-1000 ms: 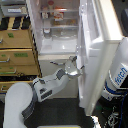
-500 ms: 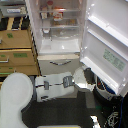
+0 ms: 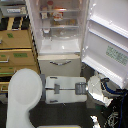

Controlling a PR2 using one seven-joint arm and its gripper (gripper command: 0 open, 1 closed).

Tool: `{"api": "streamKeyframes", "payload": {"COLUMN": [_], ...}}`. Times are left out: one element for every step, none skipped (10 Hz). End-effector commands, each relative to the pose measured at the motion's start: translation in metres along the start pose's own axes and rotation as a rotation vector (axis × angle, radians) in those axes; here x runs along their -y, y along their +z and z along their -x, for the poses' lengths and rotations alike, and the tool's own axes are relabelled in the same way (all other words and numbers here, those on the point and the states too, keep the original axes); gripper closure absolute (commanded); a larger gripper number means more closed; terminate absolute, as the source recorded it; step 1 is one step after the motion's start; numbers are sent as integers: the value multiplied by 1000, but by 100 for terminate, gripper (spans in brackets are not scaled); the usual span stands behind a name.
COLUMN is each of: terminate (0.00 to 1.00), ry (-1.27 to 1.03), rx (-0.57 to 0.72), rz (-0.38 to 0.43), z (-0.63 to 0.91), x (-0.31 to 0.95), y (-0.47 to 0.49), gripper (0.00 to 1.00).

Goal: Opening the fridge

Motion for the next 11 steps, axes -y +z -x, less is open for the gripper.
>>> {"api": "streamKeyframes", "payload": {"terminate": [0,0,0,0,0,0,0,0,0,0,0], "ry": [617,660,736,805,867,913,985,1016,1016,983,1007], "rx": [53,59,71,78,76,79,79,102,118,187,200], "rz": [3,-2,4,-1,-12,-14,-21,-18,-27,-145,-145], "z": [298,336,380,416,454,477,510,529,538,564,575], "x": [-4,0,1,6,13,16,12,11,15,32,32], "y": [-35,-39,-40,-43,-48,-53,-64,-67,-69,-83,-89], "gripper": [0,0,0,0,0,0,0,0,0,0,0]}}
